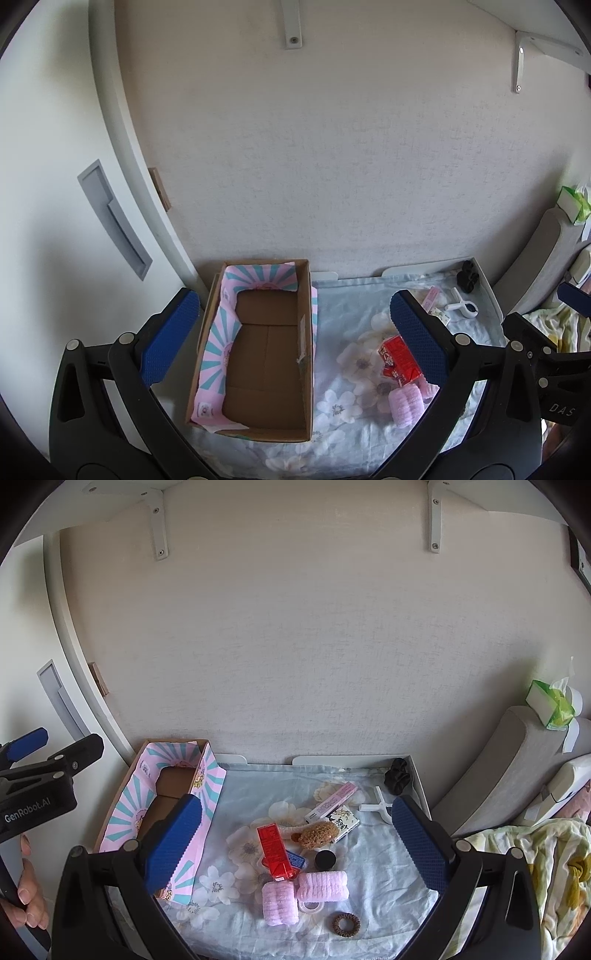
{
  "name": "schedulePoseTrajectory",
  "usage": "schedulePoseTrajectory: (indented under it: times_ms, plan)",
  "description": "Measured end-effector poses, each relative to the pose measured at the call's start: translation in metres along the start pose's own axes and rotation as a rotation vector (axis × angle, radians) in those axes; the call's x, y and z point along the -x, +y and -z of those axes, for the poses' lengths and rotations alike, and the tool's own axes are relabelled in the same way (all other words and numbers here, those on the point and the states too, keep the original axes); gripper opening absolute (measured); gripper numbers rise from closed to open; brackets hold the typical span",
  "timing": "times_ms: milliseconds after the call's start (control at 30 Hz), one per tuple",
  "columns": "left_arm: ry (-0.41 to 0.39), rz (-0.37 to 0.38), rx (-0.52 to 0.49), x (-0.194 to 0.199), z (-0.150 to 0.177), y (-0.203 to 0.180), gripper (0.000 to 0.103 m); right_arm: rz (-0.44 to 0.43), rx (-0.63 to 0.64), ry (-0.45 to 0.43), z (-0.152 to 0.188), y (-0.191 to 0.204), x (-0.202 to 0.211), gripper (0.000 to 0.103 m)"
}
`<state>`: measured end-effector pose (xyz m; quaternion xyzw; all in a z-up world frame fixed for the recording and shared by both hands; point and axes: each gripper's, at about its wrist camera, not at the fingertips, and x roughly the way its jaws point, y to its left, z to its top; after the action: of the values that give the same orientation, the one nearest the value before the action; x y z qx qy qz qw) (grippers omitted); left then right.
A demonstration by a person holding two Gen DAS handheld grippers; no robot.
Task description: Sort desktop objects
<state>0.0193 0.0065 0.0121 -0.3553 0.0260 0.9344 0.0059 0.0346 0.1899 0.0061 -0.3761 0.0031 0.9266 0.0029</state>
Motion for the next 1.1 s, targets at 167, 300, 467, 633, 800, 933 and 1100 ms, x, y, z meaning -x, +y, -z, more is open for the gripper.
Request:
schedulePoseTrajectory:
  times_ms: [167,300,467,633,800,933,1100]
  plan:
    - [0.006,0.005,-0.001,0.000,-0.001,-0.001,0.103,-0.003,0.007,-0.011,0.001,0.000,0.003,0.103]
    - [0.011,0.012,-0.006,0.000,0.002,-0.003,0.103,0.000,0.018,-0.020,0.001,0.002,0.006,0.103]
    - [0.015,0.002,-0.019,0.000,0.006,-0.007,0.103,-0.004,0.012,-0.005,0.003,0.001,0.004,0.103]
    - [0.037,0.014,-0.036,-0.004,0.011,-0.013,0.103,-0.001,0.010,0.017,0.007,-0.001,0.000,0.103]
    - [0.052,0.027,-0.038,-0.007,0.015,-0.018,0.103,0.012,0.004,0.041,0.010,-0.009,-0.003,0.103]
    - [0.059,0.032,-0.026,-0.008,0.015,-0.020,0.103,0.009,-0.001,0.048,0.010,-0.014,-0.005,0.103]
    - [0.071,0.036,-0.024,-0.011,0.016,-0.021,0.103,0.013,0.004,0.046,0.009,-0.016,-0.007,0.103]
